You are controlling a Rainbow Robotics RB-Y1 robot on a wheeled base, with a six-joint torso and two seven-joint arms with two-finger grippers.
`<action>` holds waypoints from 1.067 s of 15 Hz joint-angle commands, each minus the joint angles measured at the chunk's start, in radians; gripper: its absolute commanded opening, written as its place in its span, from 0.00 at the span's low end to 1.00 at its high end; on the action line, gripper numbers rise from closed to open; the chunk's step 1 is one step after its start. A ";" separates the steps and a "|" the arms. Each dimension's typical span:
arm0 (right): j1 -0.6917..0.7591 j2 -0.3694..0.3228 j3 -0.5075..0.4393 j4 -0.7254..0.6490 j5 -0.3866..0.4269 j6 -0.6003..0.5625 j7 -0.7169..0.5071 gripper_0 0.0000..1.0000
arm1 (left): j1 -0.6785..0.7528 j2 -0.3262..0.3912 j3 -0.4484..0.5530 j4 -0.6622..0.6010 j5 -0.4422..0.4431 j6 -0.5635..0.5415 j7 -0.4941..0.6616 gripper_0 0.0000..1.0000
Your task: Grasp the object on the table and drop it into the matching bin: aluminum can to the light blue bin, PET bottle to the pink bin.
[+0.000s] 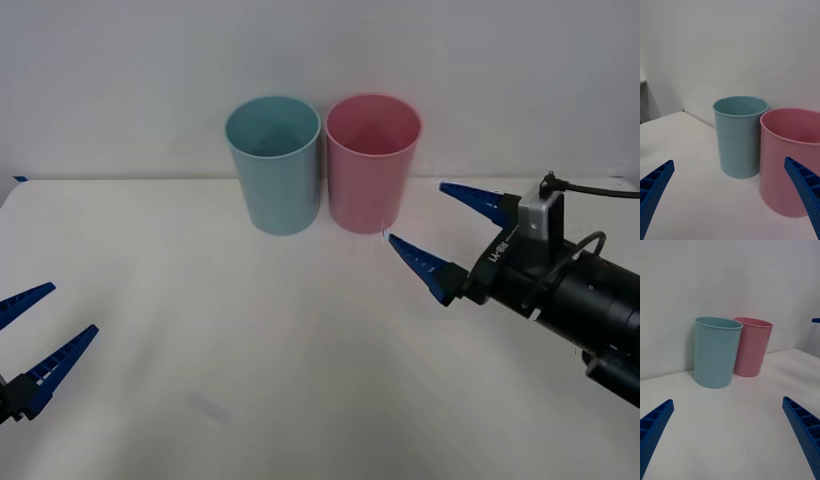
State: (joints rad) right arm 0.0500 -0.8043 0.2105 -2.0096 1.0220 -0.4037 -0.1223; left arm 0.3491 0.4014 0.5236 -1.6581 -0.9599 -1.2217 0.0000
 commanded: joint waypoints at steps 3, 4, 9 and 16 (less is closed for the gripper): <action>0.163 0.077 -0.184 0.000 0.001 -0.208 0.118 1.00 | 0.000 0.000 0.000 0.000 0.000 0.000 0.000 1.00; 0.197 0.099 -0.227 0.000 0.006 -0.265 0.119 1.00 | 0.000 0.000 0.000 0.000 0.000 0.000 0.000 1.00; 0.309 0.278 -0.457 0.002 0.092 -0.541 0.095 1.00 | 0.000 0.000 0.000 0.000 0.000 0.000 0.000 1.00; 0.407 0.363 -0.565 0.000 0.082 -0.672 -0.023 1.00 | 0.000 0.000 0.000 0.000 0.000 0.000 0.000 1.00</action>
State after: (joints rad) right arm 0.4513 -0.4448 -0.3483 -2.0093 1.1079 -1.0678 -0.1318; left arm 0.3490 0.4014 0.5236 -1.6581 -0.9599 -1.2217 0.0000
